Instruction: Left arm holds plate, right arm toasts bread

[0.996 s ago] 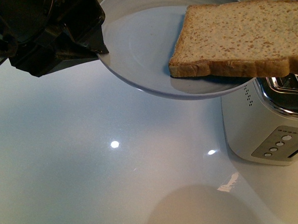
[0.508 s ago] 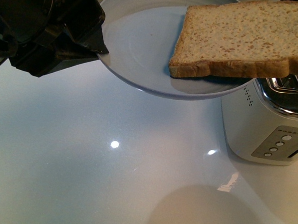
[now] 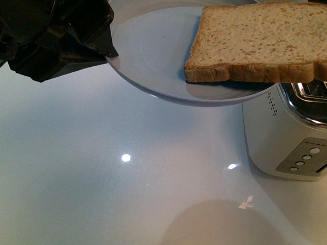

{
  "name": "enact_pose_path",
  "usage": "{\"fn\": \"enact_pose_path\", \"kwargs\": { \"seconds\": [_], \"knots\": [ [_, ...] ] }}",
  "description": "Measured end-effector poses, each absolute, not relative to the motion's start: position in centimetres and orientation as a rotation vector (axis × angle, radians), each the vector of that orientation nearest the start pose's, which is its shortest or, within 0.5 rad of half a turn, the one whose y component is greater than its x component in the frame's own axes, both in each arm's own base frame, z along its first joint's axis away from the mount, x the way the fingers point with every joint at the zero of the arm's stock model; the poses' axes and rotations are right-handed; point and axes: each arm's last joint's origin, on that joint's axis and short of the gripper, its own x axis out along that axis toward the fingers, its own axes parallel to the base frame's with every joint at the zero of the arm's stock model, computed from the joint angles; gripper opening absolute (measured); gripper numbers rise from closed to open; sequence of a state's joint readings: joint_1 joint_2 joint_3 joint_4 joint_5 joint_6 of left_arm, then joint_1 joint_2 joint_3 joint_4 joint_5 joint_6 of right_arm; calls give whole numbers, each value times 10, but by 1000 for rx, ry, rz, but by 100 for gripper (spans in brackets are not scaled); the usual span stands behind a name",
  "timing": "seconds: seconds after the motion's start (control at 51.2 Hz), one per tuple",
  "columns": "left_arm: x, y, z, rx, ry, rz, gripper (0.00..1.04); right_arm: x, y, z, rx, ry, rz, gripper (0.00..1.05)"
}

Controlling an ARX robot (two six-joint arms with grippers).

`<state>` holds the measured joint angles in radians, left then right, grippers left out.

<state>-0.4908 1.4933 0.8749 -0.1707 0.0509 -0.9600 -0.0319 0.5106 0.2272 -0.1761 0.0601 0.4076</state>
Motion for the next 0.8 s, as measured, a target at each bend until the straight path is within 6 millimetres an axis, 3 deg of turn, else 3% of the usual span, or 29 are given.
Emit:
{"fn": "enact_pose_path", "kwargs": {
  "seconds": [0.215,0.391,0.586,0.801],
  "knots": [
    [266,-144,205,-715,949,-99,3,170,6,205,535,361,-137,96],
    [266,-144,205,-714,949,-100,3,216,51,211,620,373,-11,96],
    [266,-144,205,-714,949,-100,3,232,78,197,653,439,14,96],
    [266,-144,205,-714,949,-100,3,239,90,189,702,458,31,96]
  ]
}}
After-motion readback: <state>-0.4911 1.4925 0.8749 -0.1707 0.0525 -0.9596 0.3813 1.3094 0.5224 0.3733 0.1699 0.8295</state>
